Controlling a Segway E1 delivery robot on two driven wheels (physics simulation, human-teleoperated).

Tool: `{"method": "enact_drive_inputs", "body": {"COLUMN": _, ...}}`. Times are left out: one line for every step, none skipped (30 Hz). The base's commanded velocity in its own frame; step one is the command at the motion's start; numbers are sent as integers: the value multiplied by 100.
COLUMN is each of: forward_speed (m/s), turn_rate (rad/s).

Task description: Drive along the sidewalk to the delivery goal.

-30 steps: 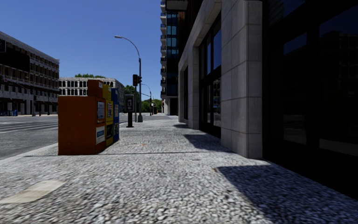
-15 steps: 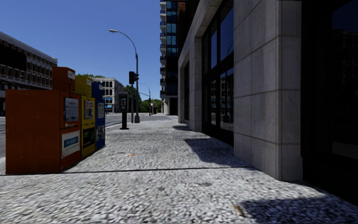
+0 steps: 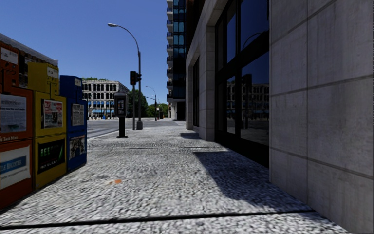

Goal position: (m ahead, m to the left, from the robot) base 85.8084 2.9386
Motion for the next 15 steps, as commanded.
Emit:
{"method": "enact_drive_inputs", "body": {"forward_speed": 200, "turn_rate": 0}}
{"method": "enact_drive_inputs", "body": {"forward_speed": 200, "turn_rate": 0}}
{"method": "enact_drive_inputs", "body": {"forward_speed": 200, "turn_rate": 0}}
{"method": "enact_drive_inputs", "body": {"forward_speed": 200, "turn_rate": 0}}
{"method": "enact_drive_inputs", "body": {"forward_speed": 200, "turn_rate": 0}}
{"method": "enact_drive_inputs", "body": {"forward_speed": 200, "turn_rate": 0}}
{"method": "enact_drive_inputs", "body": {"forward_speed": 200, "turn_rate": 0}}
{"method": "enact_drive_inputs", "body": {"forward_speed": 200, "turn_rate": 0}}
{"method": "enact_drive_inputs", "body": {"forward_speed": 200, "turn_rate": 0}}
{"method": "enact_drive_inputs", "body": {"forward_speed": 200, "turn_rate": 0}}
{"method": "enact_drive_inputs", "body": {"forward_speed": 200, "turn_rate": 0}}
{"method": "enact_drive_inputs", "body": {"forward_speed": 200, "turn_rate": 0}}
{"method": "enact_drive_inputs", "body": {"forward_speed": 200, "turn_rate": 0}}
{"method": "enact_drive_inputs", "body": {"forward_speed": 200, "turn_rate": 0}}
{"method": "enact_drive_inputs", "body": {"forward_speed": 200, "turn_rate": 0}}
